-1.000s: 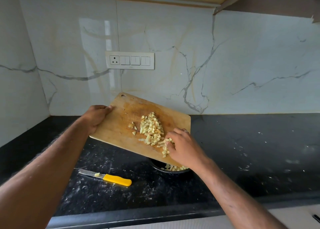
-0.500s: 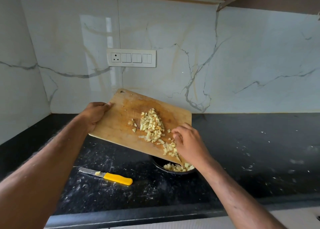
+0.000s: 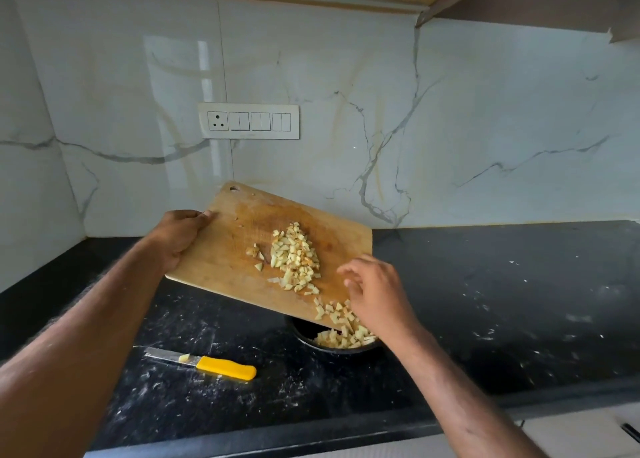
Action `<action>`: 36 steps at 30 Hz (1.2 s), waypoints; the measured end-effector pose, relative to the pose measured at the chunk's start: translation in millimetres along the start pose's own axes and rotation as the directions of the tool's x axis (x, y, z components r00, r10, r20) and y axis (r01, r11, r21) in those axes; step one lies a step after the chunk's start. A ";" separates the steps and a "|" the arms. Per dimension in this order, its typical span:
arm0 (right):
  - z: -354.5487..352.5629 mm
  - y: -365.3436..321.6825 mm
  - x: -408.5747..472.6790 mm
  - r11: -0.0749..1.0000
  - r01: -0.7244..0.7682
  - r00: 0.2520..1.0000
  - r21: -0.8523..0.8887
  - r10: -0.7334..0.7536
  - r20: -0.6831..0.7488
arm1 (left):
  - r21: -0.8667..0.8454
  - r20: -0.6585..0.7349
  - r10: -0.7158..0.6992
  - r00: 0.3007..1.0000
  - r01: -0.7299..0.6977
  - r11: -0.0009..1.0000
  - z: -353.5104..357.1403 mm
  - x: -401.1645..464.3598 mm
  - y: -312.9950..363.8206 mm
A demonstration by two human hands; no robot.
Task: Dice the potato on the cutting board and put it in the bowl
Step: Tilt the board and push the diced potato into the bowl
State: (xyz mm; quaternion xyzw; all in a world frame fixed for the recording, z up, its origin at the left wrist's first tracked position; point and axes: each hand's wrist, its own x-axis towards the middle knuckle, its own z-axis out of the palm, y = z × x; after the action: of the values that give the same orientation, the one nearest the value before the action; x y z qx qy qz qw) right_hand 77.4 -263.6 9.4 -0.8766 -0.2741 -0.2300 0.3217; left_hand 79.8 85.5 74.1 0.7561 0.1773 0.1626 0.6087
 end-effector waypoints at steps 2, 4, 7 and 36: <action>-3.2 7.1 -0.8 0.998 0.000 0.996 -0.069 0.006 0.089 | 0.008 -0.006 0.003 1.000 -0.003 1.000 -1.6 -0.2 -1.6; -0.8 5.8 -9.9 0.985 0.067 0.973 -0.157 -0.030 0.227 | 0.009 -0.006 0.006 1.000 -0.006 1.000 -1.7 -1.1 0.2; 7.4 -5.6 -21.5 0.971 0.168 0.951 -0.170 -0.114 0.287 | 0.011 -0.009 0.030 1.000 -0.030 0.999 0.2 -1.9 2.9; 5.6 -11.7 -35.2 0.978 0.043 0.978 -0.205 0.000 0.207 | 0.042 -0.016 0.006 1.000 -0.005 0.999 4.2 1.2 2.1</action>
State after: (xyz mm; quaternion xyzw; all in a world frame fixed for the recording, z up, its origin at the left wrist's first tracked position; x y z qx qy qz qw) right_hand 45.2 -263.9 -9.7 -0.9216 -0.2898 -0.1691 0.1952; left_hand 82.9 82.1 75.3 0.7678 0.1838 0.1667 0.5907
